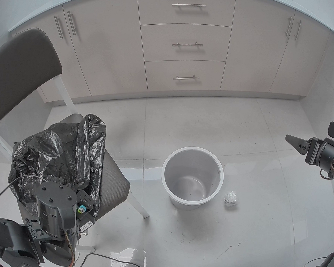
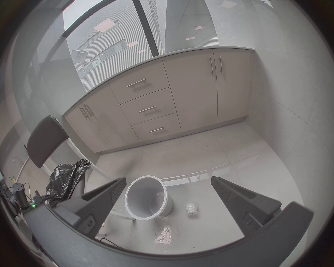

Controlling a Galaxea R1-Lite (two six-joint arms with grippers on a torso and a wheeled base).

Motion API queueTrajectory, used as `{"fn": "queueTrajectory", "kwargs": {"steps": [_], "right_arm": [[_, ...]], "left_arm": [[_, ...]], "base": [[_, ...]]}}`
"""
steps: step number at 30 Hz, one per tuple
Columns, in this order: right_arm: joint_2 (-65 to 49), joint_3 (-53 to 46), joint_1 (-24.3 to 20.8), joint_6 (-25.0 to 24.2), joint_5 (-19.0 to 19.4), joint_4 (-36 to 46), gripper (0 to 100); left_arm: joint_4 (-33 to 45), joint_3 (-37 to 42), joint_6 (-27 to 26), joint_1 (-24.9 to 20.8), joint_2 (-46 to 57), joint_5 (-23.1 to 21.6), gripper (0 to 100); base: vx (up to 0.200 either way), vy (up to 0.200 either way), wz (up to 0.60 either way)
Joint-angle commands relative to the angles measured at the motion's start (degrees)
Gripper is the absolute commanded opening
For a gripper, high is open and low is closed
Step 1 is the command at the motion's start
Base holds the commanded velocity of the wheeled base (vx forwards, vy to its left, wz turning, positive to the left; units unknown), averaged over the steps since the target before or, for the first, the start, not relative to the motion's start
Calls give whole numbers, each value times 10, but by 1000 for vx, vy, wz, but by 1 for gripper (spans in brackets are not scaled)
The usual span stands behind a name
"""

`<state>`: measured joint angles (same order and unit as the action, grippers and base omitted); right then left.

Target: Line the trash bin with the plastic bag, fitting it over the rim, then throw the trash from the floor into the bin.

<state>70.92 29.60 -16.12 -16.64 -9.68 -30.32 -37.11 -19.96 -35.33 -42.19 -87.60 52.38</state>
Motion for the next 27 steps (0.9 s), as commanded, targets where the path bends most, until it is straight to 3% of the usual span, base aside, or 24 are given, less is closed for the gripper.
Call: {"fn": "queueTrajectory", "kwargs": {"steps": [1,15,19,22,24,26,27], "right_arm": [[-3,-7,1,0,1,0,100],[-23,-40,2,2,2,-40,100],[-25,-42,0,1,19,-40,100],[-25,-42,1,0,33,-40,100],[-19,-44,1,0,41,-40,100],[-18,-43,1,0,41,-40,100],[-16,-38,0,0,41,-40,100]], "left_arm": [[-1,-1,1,1,-2,0,0],[-2,16,6,-2,14,-2,0],[-2,20,25,0,38,-10,0],[-2,20,46,0,46,-34,0],[-2,11,101,3,49,-103,0],[-2,6,125,6,50,-129,0],[-2,-6,165,14,49,-178,0]], "base": [[0,0,0],[0,0,0],[0,0,0],[0,0,0],[0,0,0],[0,0,0],[0,0,0]]}}
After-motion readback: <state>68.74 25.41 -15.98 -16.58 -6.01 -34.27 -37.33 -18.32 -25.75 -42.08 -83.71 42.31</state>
